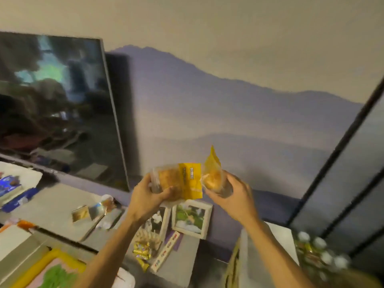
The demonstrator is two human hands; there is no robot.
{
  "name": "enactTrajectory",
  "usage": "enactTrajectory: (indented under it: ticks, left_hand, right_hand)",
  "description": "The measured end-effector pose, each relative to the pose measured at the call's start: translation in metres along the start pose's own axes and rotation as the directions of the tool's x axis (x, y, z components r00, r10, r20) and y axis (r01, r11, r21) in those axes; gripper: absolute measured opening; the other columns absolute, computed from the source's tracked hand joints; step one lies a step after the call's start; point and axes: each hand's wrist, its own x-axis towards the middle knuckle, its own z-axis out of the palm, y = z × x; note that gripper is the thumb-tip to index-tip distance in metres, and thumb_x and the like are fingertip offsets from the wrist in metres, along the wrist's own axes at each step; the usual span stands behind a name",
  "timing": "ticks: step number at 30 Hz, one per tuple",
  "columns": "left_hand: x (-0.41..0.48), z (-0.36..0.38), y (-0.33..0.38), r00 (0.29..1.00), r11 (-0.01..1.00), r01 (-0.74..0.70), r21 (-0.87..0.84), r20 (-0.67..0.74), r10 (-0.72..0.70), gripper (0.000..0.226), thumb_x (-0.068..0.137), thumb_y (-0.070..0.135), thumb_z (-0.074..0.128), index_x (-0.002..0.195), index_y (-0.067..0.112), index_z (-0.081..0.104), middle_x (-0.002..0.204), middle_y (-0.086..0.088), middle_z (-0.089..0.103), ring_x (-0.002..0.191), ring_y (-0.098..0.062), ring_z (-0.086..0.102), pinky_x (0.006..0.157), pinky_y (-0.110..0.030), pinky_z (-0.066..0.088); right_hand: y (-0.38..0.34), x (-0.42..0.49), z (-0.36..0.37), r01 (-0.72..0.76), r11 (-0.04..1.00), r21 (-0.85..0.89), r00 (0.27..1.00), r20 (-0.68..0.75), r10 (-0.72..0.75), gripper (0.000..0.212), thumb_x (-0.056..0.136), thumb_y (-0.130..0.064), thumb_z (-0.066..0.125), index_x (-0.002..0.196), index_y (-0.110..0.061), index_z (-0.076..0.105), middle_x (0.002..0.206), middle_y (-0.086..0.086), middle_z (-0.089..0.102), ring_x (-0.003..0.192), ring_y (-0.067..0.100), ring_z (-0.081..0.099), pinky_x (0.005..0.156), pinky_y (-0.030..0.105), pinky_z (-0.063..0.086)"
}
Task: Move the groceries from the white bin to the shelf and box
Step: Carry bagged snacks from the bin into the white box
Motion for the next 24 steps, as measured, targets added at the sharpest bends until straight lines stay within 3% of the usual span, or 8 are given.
enactTrajectory:
  ticks: [5,9,11,13,17,19,21,24]
  left_hand:
    - [0.005,0.116,0.034,0.976,0.995,-0.064,-0.076,0.205,0.079,0.079,0.064,0.067,0.085,0.130,0.029,0.062,0.116,0.008,0.076,0.100,-0.012,0.076,0.083,-0.038,0.066]
    - [0.003,0.205,0.052,0.938,0.995,-0.061,-0.076,0.336,0.083,0.060,0.079,0.047,0.091,0.129,0.028,0.063,0.115,0.008,0.077,0.101,-0.015,0.076,0.086,-0.037,0.066]
    - [0.001,0.244,0.059,0.921,0.996,-0.057,-0.065,0.383,0.078,0.062,0.079,0.048,0.091,0.130,0.029,0.062,0.115,0.008,0.077,0.101,-0.014,0.076,0.085,-0.035,0.066]
    - [-0.001,0.279,0.061,0.914,0.998,-0.039,-0.052,0.401,0.057,0.069,0.075,0.056,0.090,0.131,0.030,0.062,0.116,0.009,0.077,0.101,-0.014,0.076,0.086,-0.034,0.065]
    - [-0.006,0.337,0.050,0.906,0.999,0.026,0.020,0.422,-0.032,0.063,0.078,0.053,0.090,0.129,0.031,0.062,0.115,0.010,0.076,0.100,-0.012,0.075,0.088,-0.035,0.064]
    - [-0.011,0.360,0.038,0.902,0.996,0.064,0.058,0.424,-0.082,0.064,0.077,0.054,0.089,0.129,0.029,0.061,0.114,0.012,0.075,0.099,-0.009,0.074,0.082,-0.028,0.062]
    - [-0.019,0.378,0.019,0.893,0.989,0.105,0.105,0.429,-0.140,0.054,0.082,0.041,0.090,0.127,0.031,0.060,0.110,0.013,0.074,0.094,-0.004,0.073,0.074,-0.017,0.059]
    - [-0.028,0.407,-0.026,0.859,0.962,0.177,0.208,0.445,-0.254,0.048,0.081,0.038,0.091,0.119,0.040,0.061,0.104,0.012,0.077,0.093,-0.008,0.076,0.081,-0.028,0.064]
  right_hand:
    - [0.060,-0.038,-0.094,-0.172,0.978,-0.119,0.976,-0.152,0.153,0.071,0.072,-0.070,0.084,0.127,-0.027,0.070,0.115,-0.009,0.078,0.101,0.018,0.073,0.080,0.039,0.061]
    - [0.109,-0.066,-0.149,-0.292,0.942,-0.166,0.939,-0.239,0.249,0.069,0.070,-0.066,0.087,0.125,-0.028,0.071,0.112,-0.007,0.079,0.098,0.018,0.073,0.078,0.034,0.060]
    - [0.135,-0.076,-0.170,-0.341,0.927,-0.159,0.922,-0.251,0.296,0.072,0.070,-0.069,0.085,0.129,-0.030,0.069,0.116,-0.008,0.078,0.101,0.017,0.073,0.080,0.036,0.062]
    - [0.165,-0.083,-0.186,-0.373,0.916,-0.149,0.913,-0.237,0.333,0.076,0.071,-0.072,0.084,0.134,-0.032,0.067,0.120,-0.010,0.076,0.103,0.015,0.072,0.082,0.034,0.063]
    - [0.224,-0.088,-0.199,-0.426,0.897,-0.121,0.901,-0.153,0.407,0.078,0.073,-0.070,0.084,0.138,-0.030,0.065,0.121,-0.011,0.074,0.104,0.013,0.071,0.085,0.034,0.062]
    - [0.251,-0.094,-0.192,-0.473,0.869,-0.147,0.881,-0.108,0.461,0.080,0.072,-0.076,0.080,0.136,-0.031,0.064,0.117,-0.011,0.075,0.102,0.016,0.072,0.086,0.037,0.062]
    - [0.279,-0.103,-0.173,-0.502,0.846,-0.180,0.865,-0.095,0.493,0.078,0.069,-0.083,0.074,0.128,-0.031,0.065,0.106,-0.012,0.075,0.094,0.015,0.072,0.082,0.038,0.062]
    - [0.316,-0.122,-0.134,-0.556,0.815,-0.161,0.829,-0.044,0.557,0.060,0.071,-0.079,0.076,0.099,-0.026,0.066,0.082,-0.011,0.070,0.073,0.010,0.066,0.069,0.031,0.056]
